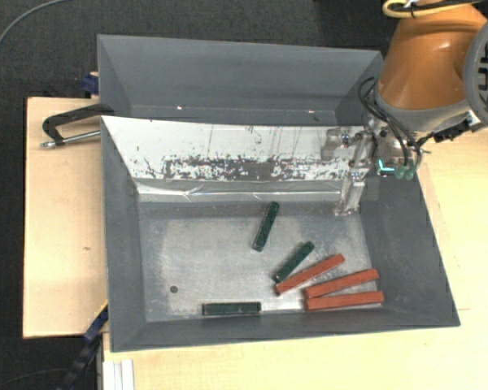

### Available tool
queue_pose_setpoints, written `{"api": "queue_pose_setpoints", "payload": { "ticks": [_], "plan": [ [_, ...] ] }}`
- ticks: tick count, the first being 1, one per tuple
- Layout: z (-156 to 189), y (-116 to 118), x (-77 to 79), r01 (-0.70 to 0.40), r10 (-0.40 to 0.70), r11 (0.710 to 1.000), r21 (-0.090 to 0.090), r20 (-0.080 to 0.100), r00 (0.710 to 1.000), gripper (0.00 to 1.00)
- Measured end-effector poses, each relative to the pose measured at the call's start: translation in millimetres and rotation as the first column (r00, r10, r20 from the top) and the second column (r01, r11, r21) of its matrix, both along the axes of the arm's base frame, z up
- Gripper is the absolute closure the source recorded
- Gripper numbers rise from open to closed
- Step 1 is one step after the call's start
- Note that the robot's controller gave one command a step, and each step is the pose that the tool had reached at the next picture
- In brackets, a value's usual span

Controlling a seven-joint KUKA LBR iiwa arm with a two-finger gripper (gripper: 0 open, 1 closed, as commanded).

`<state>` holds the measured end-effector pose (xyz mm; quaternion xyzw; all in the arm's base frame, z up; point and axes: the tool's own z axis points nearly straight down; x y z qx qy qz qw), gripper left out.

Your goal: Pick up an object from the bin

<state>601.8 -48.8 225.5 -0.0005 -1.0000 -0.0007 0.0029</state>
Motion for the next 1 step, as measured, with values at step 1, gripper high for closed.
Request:
{"api": "queue_pose_setpoints", "payload": {
  "ticks": [1],
  "plan": [
    [-92.4,3.6,-43.6,0.164,-0.164,0.986,0.0,0.002,0.986,0.0]
  ]
}}
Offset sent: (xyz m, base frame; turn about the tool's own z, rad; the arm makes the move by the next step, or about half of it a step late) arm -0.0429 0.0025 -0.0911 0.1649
